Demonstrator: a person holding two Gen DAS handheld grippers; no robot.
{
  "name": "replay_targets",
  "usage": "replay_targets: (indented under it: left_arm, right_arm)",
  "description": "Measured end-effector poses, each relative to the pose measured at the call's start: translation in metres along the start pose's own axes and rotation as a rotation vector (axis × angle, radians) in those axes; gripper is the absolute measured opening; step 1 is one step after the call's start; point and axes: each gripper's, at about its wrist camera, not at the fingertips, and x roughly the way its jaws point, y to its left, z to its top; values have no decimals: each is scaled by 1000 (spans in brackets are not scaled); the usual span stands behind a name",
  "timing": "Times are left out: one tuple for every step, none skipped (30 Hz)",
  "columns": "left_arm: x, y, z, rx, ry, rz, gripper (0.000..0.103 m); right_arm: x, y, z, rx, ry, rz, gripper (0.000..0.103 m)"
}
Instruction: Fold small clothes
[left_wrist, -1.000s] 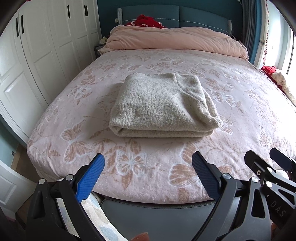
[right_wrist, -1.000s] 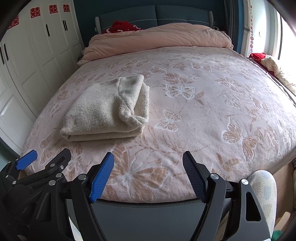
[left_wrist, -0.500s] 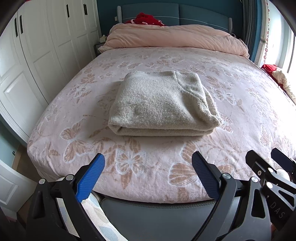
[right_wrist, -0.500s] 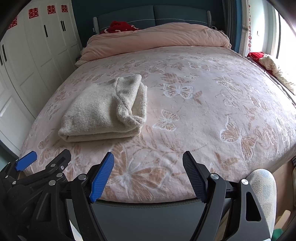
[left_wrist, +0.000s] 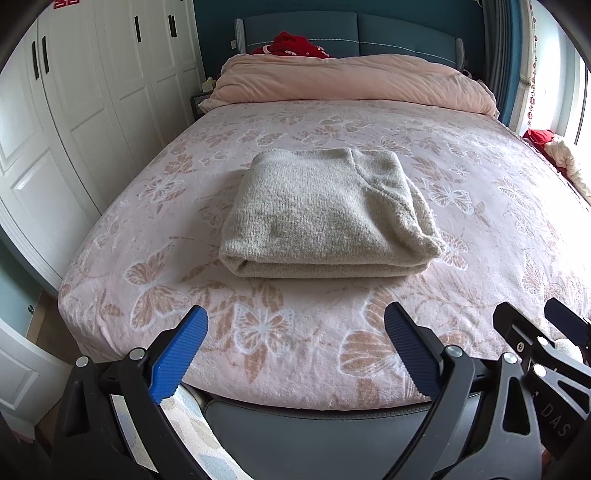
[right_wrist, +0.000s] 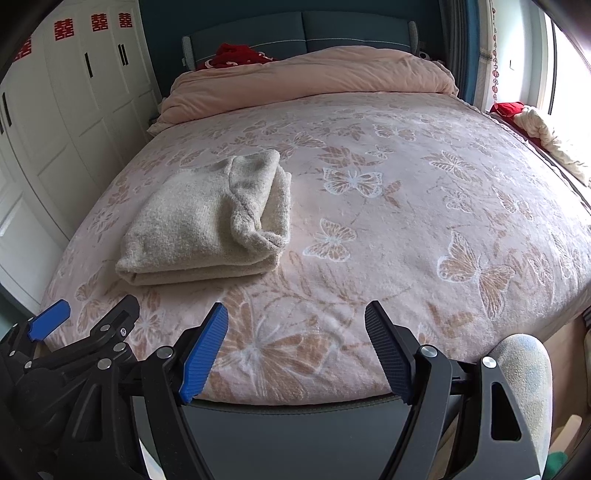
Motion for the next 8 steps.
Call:
replay_targets:
  left_arm:
    - [0, 0, 0, -1, 2, 1, 93]
    - [0, -1, 0, -3, 4, 3, 92]
    - [0, 0, 0, -3, 5, 3, 91]
    - [0, 0, 0, -3, 3, 3, 90]
    - [0, 0, 0, 1, 1, 1, 87]
    - [0, 0, 0, 4, 3, 0, 87]
    - [1, 0, 0, 4, 4, 0, 87]
    - [1, 0, 0, 6, 5, 1, 87]
  right_arm:
    - [0, 1, 0, 0, 0, -1, 75]
    - [0, 2, 0, 0, 0, -1, 75]
    - [-1, 3, 0, -1, -1, -3, 75]
    - [-1, 4, 0, -1, -2, -4, 75]
    - [-1, 5, 0, -4, -1, -4, 75]
    - [-1, 6, 0, -4, -1, -6, 75]
    - [-1, 7, -1, -1, -1, -7, 75]
    - [-1, 7, -1, -3, 1, -8, 75]
